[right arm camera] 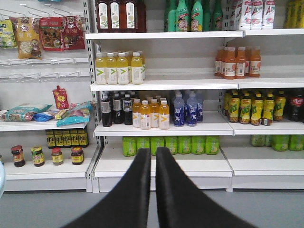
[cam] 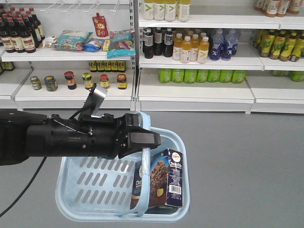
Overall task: Left arm holds basket, right arm returns cookies
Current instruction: 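Turn the base toward the snack shelves while holding the basket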
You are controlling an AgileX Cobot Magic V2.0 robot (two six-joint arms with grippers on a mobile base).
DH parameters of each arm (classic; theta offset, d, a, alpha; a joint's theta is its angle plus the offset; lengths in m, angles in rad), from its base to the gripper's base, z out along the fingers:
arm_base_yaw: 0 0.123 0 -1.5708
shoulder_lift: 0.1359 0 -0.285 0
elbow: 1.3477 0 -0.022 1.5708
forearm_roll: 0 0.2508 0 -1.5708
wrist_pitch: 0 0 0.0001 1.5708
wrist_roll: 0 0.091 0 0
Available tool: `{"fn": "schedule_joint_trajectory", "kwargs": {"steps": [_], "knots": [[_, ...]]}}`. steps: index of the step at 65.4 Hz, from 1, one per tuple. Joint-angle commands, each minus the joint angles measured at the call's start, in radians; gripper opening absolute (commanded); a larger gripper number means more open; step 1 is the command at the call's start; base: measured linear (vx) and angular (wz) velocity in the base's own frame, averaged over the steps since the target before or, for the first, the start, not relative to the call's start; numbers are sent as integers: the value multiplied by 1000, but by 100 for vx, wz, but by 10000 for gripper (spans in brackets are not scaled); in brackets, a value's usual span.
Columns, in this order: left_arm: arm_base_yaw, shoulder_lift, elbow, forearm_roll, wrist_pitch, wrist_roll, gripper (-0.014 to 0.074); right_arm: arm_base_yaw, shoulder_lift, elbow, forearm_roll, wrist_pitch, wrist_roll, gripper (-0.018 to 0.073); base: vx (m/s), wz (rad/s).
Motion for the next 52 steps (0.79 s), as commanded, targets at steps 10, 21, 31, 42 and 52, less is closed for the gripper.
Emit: {"fn": "schedule_joint_trajectory", "kwargs": {"steps": [10, 21, 31, 42, 52], "knots": [[-4, -51, -29, -101, 57, 10, -3, -5, -13, 18, -7, -75, -3, -6, 50, 7], [-4, -51, -29, -101, 57, 10, -3, -5, -13, 18, -7, -75, -3, -6, 47, 6], [-4, -51, -29, -101, 57, 10, -3, -5, -13, 18, -7, -75, -3, -6, 43, -4], [-4, -51, -29, -101, 57, 10, -3, -5, -13, 18, -7, -75, -3, -6, 38, -30], [-4, -51, -29, -101, 57, 10, -3, -5, -13, 18, -7, -75, -3, -6, 33, -63]]}}
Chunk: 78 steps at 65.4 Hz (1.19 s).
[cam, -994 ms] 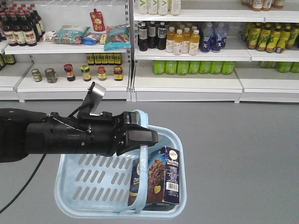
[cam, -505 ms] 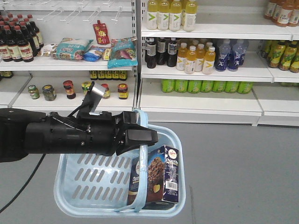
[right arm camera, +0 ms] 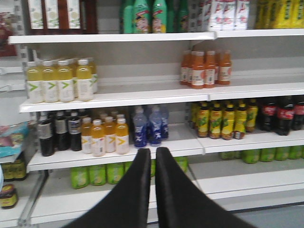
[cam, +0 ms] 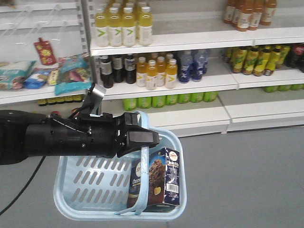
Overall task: Left arm holds basket, right arm returns cookies
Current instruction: 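Turn the base toward the snack shelves while holding the basket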
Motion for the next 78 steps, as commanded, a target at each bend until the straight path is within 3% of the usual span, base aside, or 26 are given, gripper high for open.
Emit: {"fn": "schedule_joint_trajectory", "kwargs": {"steps": [1, 78], "knots": [[-5, -51, -29, -102, 64, 10, -3, -5, -13, 18, -7, -75, -3, -6, 31, -72], [-4, -51, -29, -102, 64, 10, -3, -5, -13, 18, -7, -75, -3, -6, 24, -80]]}}
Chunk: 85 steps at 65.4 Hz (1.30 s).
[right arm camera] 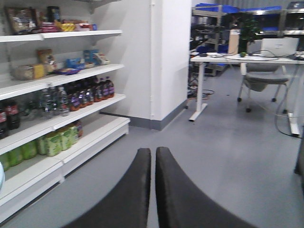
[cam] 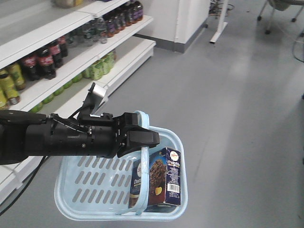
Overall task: Left arm holds basket, right arm returns cookies
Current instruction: 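Turn the base toward the snack shelves while holding the basket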
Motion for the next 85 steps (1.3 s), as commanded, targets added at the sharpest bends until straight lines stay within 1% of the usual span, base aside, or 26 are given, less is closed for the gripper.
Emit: {"fn": "schedule_joint_trajectory", "kwargs": {"steps": [1, 24, 42, 54, 85], "knots": [[-4, -51, -29, -101, 64, 10, -3, -5, -13, 18, -7, -75, -3, -6, 20, -75], [-4, -51, -29, -101, 64, 10, -3, -5, -13, 18, -7, -75, -3, -6, 19, -68], [-4, -51, -29, -101, 64, 10, -3, -5, -13, 18, -7, -75, -3, -6, 20, -43], [-4, -51, -29, -101, 64, 10, -3, -5, -13, 18, -7, -75, -3, -6, 30, -17], [-4, -51, -29, -101, 64, 10, -3, -5, -13, 18, -7, -75, -3, -6, 40, 4]]}}
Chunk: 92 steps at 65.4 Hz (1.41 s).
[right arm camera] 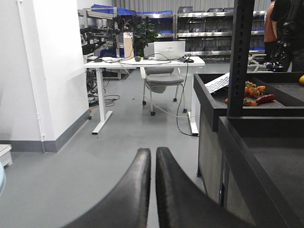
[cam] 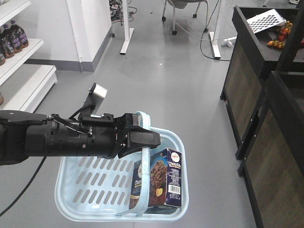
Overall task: Left arm holds basket, right arm returns cookies
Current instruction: 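Turn the base toward the snack shelves while holding the basket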
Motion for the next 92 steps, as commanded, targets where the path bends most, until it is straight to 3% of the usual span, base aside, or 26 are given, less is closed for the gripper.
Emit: {"fn": "schedule_joint_trajectory", "kwargs": {"steps": [1, 92], "knots": [[-3, -51, -29, -103, 57, 10, -3, -5, -13, 18, -7, -75, -3, -6, 42, -6], [-3, -51, -29, -103, 57, 10, -3, -5, -13, 18, -7, -75, -3, -6, 41, 5]]}}
